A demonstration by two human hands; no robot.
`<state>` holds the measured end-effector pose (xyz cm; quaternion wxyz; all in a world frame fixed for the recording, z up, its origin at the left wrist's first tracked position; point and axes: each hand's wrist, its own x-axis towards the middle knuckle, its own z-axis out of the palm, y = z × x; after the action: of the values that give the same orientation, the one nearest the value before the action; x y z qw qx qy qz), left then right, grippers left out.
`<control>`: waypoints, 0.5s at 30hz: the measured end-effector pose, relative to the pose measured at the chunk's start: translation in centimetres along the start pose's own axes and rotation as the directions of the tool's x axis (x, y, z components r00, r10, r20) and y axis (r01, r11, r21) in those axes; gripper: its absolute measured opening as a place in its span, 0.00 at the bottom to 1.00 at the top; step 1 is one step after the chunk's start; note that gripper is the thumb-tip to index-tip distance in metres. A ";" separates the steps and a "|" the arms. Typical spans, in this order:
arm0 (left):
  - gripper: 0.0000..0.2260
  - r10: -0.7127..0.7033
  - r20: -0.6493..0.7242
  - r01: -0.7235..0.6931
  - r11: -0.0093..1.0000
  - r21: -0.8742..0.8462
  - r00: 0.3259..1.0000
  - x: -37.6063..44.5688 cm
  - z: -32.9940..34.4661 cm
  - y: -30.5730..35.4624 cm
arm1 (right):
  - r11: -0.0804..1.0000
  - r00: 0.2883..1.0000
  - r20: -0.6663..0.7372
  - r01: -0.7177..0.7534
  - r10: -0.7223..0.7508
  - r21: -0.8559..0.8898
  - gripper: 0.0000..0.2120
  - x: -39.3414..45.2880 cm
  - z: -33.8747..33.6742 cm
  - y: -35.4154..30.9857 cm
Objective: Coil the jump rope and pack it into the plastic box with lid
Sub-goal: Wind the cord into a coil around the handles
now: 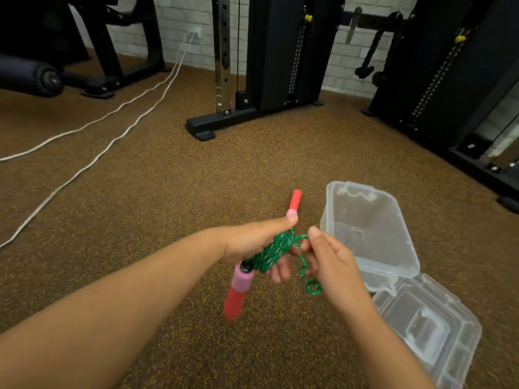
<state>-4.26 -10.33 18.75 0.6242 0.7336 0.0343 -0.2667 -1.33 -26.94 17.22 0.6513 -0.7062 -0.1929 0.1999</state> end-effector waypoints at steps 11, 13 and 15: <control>0.11 0.041 -0.079 -0.043 0.999 -0.018 0.996 -0.7 -2.0 -0.5 | 0.977 0.975 0.101 -0.204 0.197 0.059 0.23 0.2 -1.4 3.3; 0.12 0.051 -0.106 -0.054 0.998 -0.030 0.993 -0.6 -2.3 -0.5 | 0.976 0.963 0.165 -0.217 0.211 0.017 0.18 0.2 -2.0 3.1; 0.12 0.052 -0.117 -0.055 0.998 -0.028 0.992 -0.4 -2.4 -0.5 | 0.977 0.960 0.185 -0.213 0.208 0.004 0.14 0.1 -2.3 2.9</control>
<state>-4.00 -7.84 18.66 0.6393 0.7388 0.0550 -0.2062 0.04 -29.03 14.44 0.6140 -0.6935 -0.1737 0.3345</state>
